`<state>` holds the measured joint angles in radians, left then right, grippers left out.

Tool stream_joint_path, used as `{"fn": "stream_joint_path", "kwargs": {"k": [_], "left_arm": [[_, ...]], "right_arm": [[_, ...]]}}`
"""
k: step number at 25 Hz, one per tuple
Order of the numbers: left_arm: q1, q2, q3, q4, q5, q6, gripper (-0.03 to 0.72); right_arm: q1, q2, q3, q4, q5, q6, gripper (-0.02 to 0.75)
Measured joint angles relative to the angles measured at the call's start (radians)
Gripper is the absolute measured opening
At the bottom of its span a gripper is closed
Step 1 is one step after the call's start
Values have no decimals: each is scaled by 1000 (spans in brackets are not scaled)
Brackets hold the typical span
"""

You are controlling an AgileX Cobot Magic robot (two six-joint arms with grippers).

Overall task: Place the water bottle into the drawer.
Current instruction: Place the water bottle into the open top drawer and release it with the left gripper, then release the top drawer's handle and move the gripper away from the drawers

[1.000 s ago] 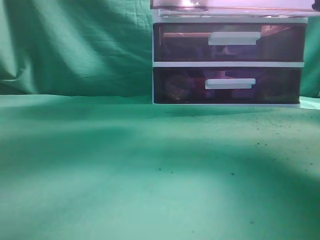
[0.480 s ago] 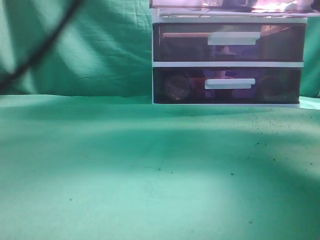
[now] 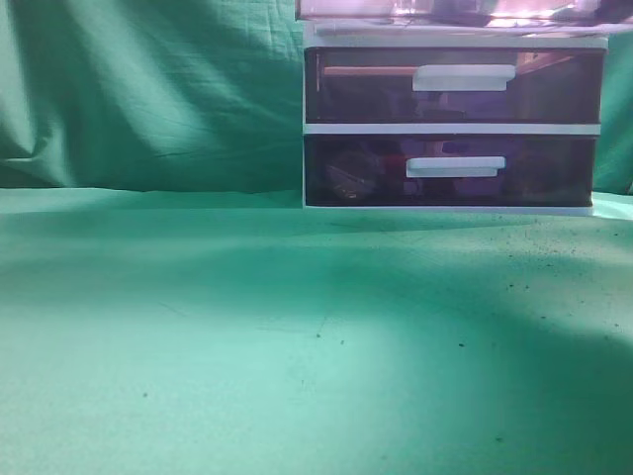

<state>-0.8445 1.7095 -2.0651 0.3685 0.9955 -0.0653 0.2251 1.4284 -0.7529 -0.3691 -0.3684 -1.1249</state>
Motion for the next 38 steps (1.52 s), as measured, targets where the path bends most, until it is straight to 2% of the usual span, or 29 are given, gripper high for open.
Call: {"fn": "stream_joint_path", "kwargs": {"k": [3,6,9,11,15,19,31,32,34,38], "left_arm": [[0,-156,122,0,59,-18,0],[0,-324,373,-29,-21,-60,0],[0,-497,643,-114,-123,-79,0],[0,-594,777,-168,-160,-90,0],[0,-739,964,-262,-174,-95,0],[0,-815,1025,-291,-188,-95,0],[0,-839,1029,-307,-194,-112,0],[0,-839,1029,-296,-194,-114,0],[0,-839,1031,-250,-194,-116,0],[0,-837,1031,-183,-194,-137,0]], "right_arm": [[0,84,-106,25,9,-24,91],[0,138,-176,33,18,-33,91],[-2,217,-286,42,41,-55,91],[-4,282,-378,52,67,-72,91],[-5,347,-473,16,91,-74,91],[-6,375,-522,-24,111,-63,91],[-11,385,-540,-58,95,-34,91],[-8,385,-540,-65,91,-21,172],[7,376,-527,-69,89,7,267],[21,349,-490,-73,72,42,404]]}}
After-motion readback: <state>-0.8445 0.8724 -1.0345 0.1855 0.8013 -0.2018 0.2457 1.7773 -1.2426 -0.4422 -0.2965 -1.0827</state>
